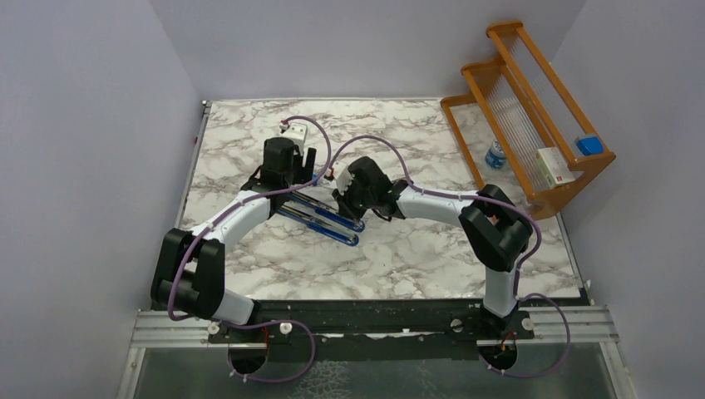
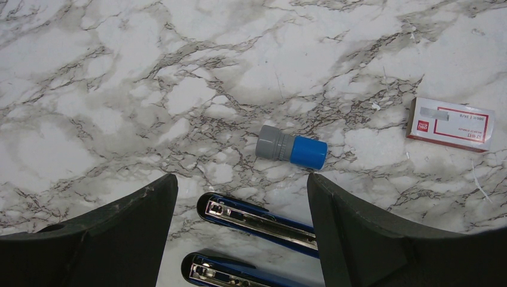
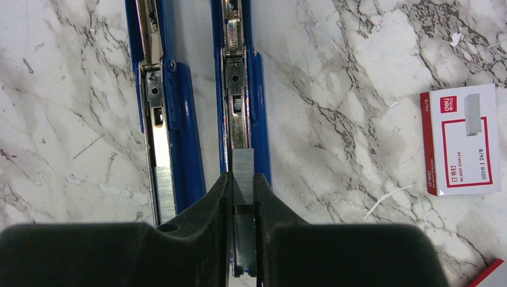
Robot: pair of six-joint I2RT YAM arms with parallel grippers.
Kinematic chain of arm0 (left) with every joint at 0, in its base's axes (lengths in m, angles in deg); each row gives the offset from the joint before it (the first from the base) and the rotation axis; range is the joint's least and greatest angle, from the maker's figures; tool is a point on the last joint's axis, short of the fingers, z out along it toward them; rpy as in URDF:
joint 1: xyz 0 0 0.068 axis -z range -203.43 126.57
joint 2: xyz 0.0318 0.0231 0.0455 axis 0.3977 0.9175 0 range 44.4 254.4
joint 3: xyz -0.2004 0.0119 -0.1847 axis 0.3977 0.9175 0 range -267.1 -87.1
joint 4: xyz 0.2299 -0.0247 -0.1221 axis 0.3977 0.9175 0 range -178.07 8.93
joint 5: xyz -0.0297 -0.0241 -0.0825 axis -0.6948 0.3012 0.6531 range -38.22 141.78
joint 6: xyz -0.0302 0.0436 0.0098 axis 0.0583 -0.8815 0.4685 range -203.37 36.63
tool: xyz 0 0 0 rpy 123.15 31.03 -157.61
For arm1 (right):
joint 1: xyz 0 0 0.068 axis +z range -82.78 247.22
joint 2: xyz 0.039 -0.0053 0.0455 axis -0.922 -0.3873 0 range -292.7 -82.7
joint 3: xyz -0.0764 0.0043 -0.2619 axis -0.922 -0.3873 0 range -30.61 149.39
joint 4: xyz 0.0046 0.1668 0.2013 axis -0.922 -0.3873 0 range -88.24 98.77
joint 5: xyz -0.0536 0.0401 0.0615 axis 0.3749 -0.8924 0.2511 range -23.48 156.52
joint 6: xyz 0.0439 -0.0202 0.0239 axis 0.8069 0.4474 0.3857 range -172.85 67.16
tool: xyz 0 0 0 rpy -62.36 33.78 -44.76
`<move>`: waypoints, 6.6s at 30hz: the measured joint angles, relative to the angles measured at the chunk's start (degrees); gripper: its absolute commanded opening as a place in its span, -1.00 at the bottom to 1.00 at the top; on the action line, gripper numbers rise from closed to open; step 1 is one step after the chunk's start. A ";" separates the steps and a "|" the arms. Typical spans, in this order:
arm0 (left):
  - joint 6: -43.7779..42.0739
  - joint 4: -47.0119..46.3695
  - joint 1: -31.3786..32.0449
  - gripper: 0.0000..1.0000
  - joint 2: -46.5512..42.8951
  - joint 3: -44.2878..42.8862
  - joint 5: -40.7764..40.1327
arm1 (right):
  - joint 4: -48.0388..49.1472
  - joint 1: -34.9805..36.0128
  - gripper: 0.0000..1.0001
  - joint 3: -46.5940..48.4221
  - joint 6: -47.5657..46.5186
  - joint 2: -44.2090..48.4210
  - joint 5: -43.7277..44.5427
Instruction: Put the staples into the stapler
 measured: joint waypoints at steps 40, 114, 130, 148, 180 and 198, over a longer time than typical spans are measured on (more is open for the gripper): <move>0.00 0.00 -0.04 0.65 0.00 0.00 0.22 | 14.40 -9.68 -0.14 -8.79 19.23 2.40 -13.29; -0.15 -0.04 -0.42 0.65 0.00 0.26 0.87 | 20.35 -4.26 -0.58 -12.76 19.41 5.66 -5.75; -0.15 -0.04 -0.42 0.65 0.00 0.26 0.94 | 19.63 2.62 -0.59 -13.09 9.86 5.97 10.23; -0.15 -0.07 -0.42 0.65 0.00 0.26 1.05 | 16.87 2.62 -0.59 -12.68 8.96 4.87 9.44; -0.15 -0.07 -0.46 0.65 0.00 0.26 1.07 | 11.08 2.62 -0.58 -9.29 7.89 4.17 7.87; -0.15 -0.07 -0.46 0.65 0.00 0.26 1.09 | 6.93 2.62 -0.56 -6.73 7.48 3.50 7.87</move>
